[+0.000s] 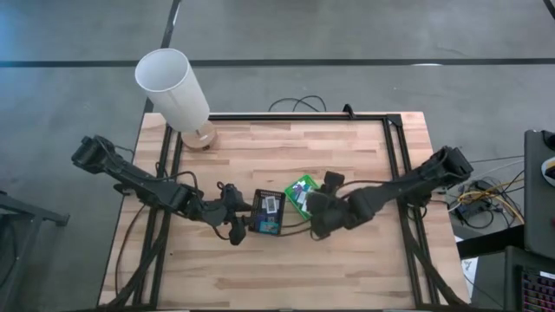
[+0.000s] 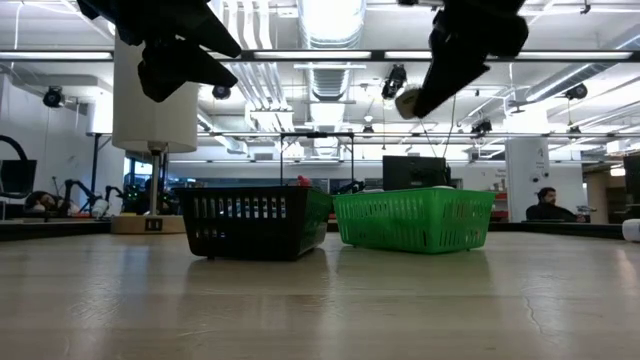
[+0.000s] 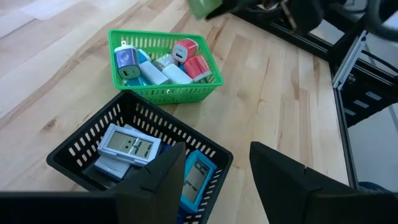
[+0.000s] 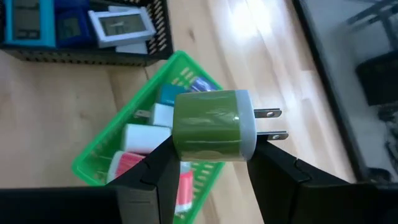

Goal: Pick & Place Office items
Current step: Put the green charger adapter into the green basket, then put the white black charger adapter into the green basket

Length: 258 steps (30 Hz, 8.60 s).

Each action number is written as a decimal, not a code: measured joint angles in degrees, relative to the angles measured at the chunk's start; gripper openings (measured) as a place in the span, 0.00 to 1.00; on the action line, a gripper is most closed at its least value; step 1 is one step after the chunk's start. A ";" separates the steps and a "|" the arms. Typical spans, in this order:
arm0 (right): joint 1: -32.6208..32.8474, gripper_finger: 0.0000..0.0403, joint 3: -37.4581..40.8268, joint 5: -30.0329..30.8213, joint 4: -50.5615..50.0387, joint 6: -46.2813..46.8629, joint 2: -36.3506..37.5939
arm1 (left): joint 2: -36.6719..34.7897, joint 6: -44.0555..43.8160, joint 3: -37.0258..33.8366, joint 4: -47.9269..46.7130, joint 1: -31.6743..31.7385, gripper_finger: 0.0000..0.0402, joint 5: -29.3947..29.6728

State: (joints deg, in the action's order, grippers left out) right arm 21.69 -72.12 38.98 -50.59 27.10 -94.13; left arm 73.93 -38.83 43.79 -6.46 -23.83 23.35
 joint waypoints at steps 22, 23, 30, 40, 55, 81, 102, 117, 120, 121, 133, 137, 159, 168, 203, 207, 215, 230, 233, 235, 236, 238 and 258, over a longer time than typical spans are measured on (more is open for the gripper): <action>-5.97 0.55 11.65 -10.14 17.11 -4.60 -0.09 | 0.00 0.44 0.00 0.00 0.00 0.47 0.02; -5.98 0.59 11.42 -10.22 17.20 -4.59 -0.09 | 0.00 0.44 0.00 0.00 0.00 0.47 0.02; -5.99 0.74 9.75 -10.51 16.97 -4.70 -0.07 | 0.00 0.44 0.00 0.00 0.00 0.47 0.02; -4.25 0.75 7.90 -13.75 -3.09 2.92 2.09 | 0.00 0.44 0.00 -0.09 -0.33 0.47 0.03; -0.94 0.74 13.92 -30.49 -19.97 7.74 1.41 | 0.00 2.84 -0.02 -0.71 -0.33 0.47 0.10; -2.69 0.74 27.25 -31.97 -25.55 9.57 2.80 | 0.00 2.73 -0.02 -0.87 -0.33 0.47 0.02; -19.56 0.74 27.26 -28.32 -28.08 3.68 2.91 | 0.00 1.97 -0.02 -0.87 -0.31 0.47 0.02; -30.33 0.74 27.31 -27.66 -28.69 -5.22 2.91 | 0.00 1.95 -0.02 -0.87 -0.31 0.47 0.02; -32.19 0.74 27.35 -28.85 -28.68 -6.72 2.91 | 0.00 1.96 -0.02 -0.87 -0.31 0.47 0.02; -32.77 0.74 27.35 -29.29 -28.67 -7.11 2.91 | 0.00 1.96 -0.02 -0.87 -0.31 0.47 0.02; -37.00 0.80 27.37 -30.48 -28.52 -11.67 2.89 | 0.00 2.62 -0.02 -0.87 -0.31 0.47 0.04; -38.84 0.82 27.42 -30.72 -28.36 -12.56 2.89 | 0.00 2.76 -0.02 -0.87 -0.31 0.47 0.04; -41.90 0.80 33.08 -32.98 -24.25 -13.07 2.89 | 0.00 2.84 -0.02 -0.90 -0.31 0.47 0.04; -41.90 0.79 33.69 -33.00 -20.56 -14.04 2.86 | 0.00 2.84 -0.02 -0.90 -0.31 0.47 0.04; -42.75 0.36 34.20 -31.29 -19.54 -12.90 2.84 | 0.00 2.58 -0.02 -0.92 -0.31 0.47 0.02; -42.76 0.36 34.06 -30.27 -19.67 -12.25 2.84 | 0.00 2.58 -0.02 -0.92 -0.31 0.47 0.02; -42.71 0.36 32.37 -30.27 -22.63 -11.60 2.84 | 0.00 2.58 -0.02 -0.90 -0.31 0.47 0.02; -38.67 0.36 19.22 -26.65 -31.82 -7.31 3.18 | 0.00 2.84 -0.02 -0.94 -0.31 0.47 0.02; -36.94 0.36 15.12 -24.13 -31.99 -5.66 3.47 | 0.00 2.84 -0.02 -0.94 -0.31 0.47 0.02; -35.58 0.36 12.08 -21.94 -32.24 -4.43 3.69 | 0.00 2.84 -0.02 -0.93 -0.31 0.47 0.02; -34.99 0.36 10.59 -21.00 -32.28 -4.01 3.81 | -0.02 2.84 -0.02 -0.92 -0.31 0.47 0.02; -33.86 0.36 7.53 -19.04 -32.55 -2.82 4.03 | -0.02 2.84 -0.02 -0.94 -0.33 0.47 0.02; -15.26 0.36 -1.50 -2.02 -0.13 2.12 13.53 | -0.02 2.84 -0.02 -0.91 -0.32 0.46 0.02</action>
State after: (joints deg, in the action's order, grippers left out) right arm 6.44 -73.62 36.96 -50.72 29.22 -80.60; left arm 73.91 -35.99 43.77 -7.37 -24.15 23.38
